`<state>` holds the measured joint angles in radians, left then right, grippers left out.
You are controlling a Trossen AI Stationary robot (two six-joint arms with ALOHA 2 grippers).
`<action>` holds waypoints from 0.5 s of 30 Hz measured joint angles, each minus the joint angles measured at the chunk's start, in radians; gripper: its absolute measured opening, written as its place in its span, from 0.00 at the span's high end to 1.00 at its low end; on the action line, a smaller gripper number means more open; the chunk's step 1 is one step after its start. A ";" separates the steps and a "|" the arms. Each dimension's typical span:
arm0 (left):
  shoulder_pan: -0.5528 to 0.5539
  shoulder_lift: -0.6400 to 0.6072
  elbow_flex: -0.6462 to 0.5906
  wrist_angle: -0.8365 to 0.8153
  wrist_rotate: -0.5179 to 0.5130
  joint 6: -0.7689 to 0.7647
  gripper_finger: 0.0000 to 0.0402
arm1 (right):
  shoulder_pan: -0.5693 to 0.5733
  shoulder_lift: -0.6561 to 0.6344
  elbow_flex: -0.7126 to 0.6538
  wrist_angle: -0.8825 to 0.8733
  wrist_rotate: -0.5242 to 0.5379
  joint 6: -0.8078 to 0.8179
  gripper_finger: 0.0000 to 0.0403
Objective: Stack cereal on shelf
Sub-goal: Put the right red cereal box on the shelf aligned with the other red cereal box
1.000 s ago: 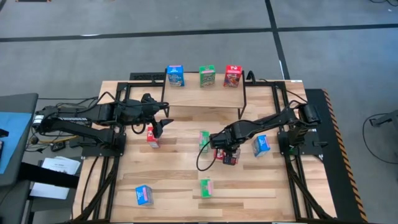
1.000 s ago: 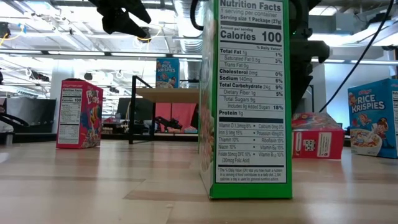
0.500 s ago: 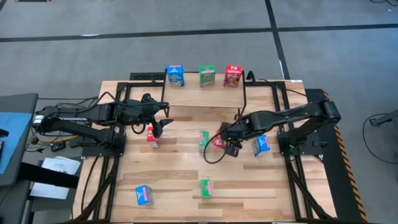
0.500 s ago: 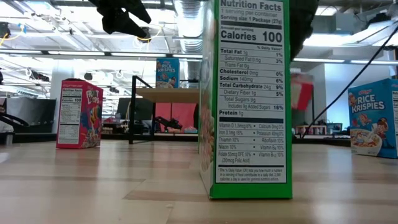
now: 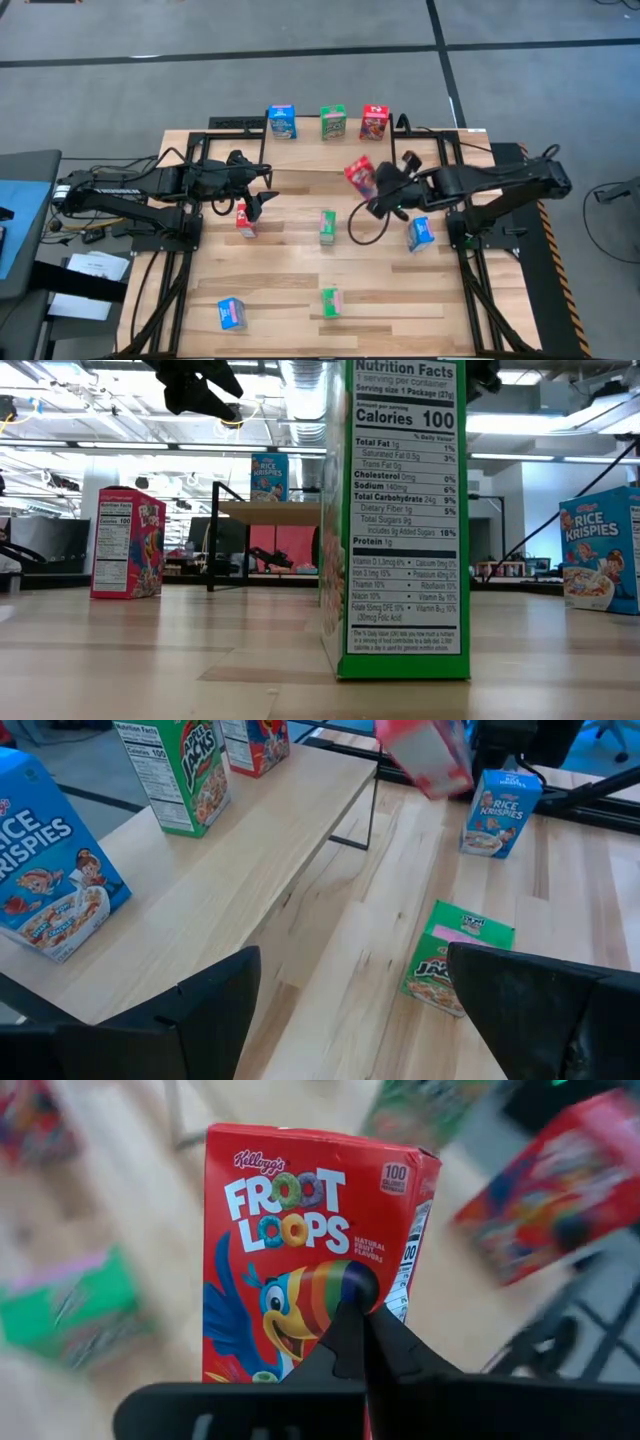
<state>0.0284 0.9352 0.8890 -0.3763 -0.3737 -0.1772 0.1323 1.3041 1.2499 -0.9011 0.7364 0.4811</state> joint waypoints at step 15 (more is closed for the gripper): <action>0.000 0.000 0.000 0.000 0.000 0.027 0.23 | 0.052 -0.092 -0.232 0.028 0.527 0.354 0.99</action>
<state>0.0288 0.9352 0.8890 -0.3759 -0.3737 -0.1504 0.1841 1.2125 1.0176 -0.8727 1.2631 0.8348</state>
